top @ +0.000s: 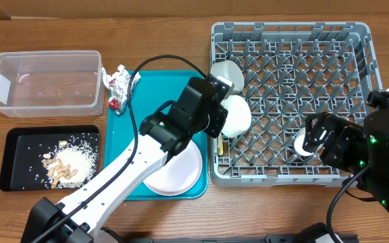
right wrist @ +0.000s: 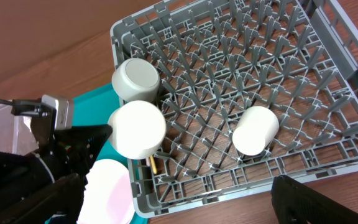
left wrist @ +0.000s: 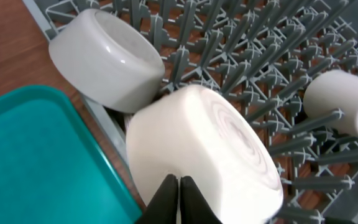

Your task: Sort waste into correct bins and load items into the dishwasher rack

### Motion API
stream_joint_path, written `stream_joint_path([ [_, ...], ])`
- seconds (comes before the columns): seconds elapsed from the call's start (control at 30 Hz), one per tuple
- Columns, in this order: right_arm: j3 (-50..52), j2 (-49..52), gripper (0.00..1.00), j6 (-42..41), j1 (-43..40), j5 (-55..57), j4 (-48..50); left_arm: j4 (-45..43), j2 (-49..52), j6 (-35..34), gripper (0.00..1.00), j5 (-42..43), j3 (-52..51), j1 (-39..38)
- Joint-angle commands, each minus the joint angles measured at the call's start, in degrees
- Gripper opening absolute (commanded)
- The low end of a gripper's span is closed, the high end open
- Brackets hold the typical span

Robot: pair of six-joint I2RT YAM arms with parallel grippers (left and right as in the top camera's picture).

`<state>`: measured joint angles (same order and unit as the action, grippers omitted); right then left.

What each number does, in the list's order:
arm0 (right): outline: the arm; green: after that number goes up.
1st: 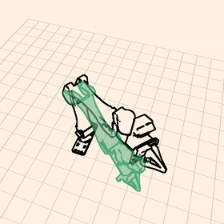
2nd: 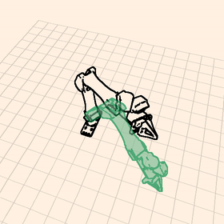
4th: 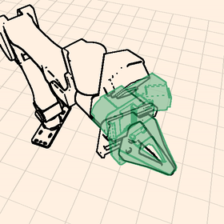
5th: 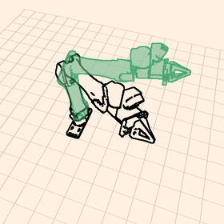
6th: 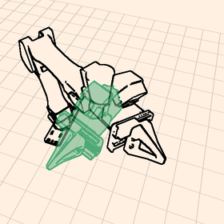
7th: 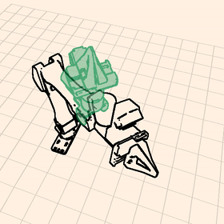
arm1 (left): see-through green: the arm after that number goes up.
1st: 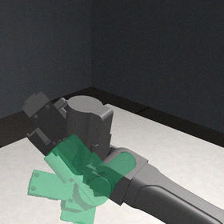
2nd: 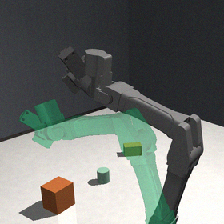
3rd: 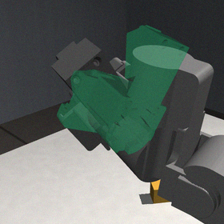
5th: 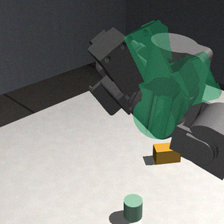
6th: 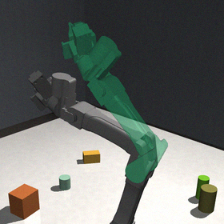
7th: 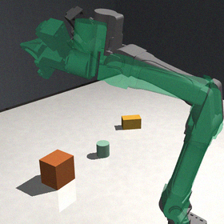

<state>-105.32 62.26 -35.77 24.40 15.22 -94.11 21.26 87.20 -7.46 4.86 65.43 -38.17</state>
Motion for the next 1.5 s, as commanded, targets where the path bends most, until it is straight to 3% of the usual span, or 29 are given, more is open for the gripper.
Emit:
stream_joint_path([
  [0.0, -0.2, -0.4, 1.0, 0.1, -0.1, 0.1, 0.1, 0.0, -1.4, 0.4, 0.09, -0.3, -0.7, -0.1],
  [0.53, -0.2, -0.4, 1.0, 0.1, -0.1, 0.1, -0.8, -4.2, -0.7, 0.2, 0.08, 3.5, -0.7, -4.6],
  [0.63, -0.2, -0.4, 1.0, 0.1, -0.1, 0.1, -0.9, -3.3, -1.2, -1.6, 0.08, 1.3, -0.7, -4.5],
  [0.7, -0.2, -0.4, 1.0, 0.2, -0.1, 0.1, -1.1, -3.0, -2.4, -4.1, 0.13, -2.4, -0.7, -4.5],
  [0.87, -0.2, -0.4, 1.0, 0.2, -0.1, 0.2, -1.6, -2.0, -8.0, -5.5, 0.12, -8.3, -0.7, -2.9],
  [1.1, -0.2, -0.4, 1.0, 0.1, -0.1, 0.1, -1.6, 9.6, -10.2, -7.6, 0.04, -7.6, -0.7, 2.3],
  [1.33, -0.2, -0.4, 1.0, 0.2, -0.1, 0.1, -1.2, 18.1, -11.4, -11.0, 0.05, -8.8, 0.7, 6.1],
  [1.4, -0.2, -0.4, 1.0, 0.3, -0.1, 0.2, -0.9, 21.9, -13.3, -13.0, 0.08, -9.0, 3.0, 10.1],
  [1.47, -0.2, -0.4, 1.0, 1.6, -0.1, 0.1, -0.5, 25.5, -15.1, -13.2, 0.24, -8.9, 5.6, 15.4],
])
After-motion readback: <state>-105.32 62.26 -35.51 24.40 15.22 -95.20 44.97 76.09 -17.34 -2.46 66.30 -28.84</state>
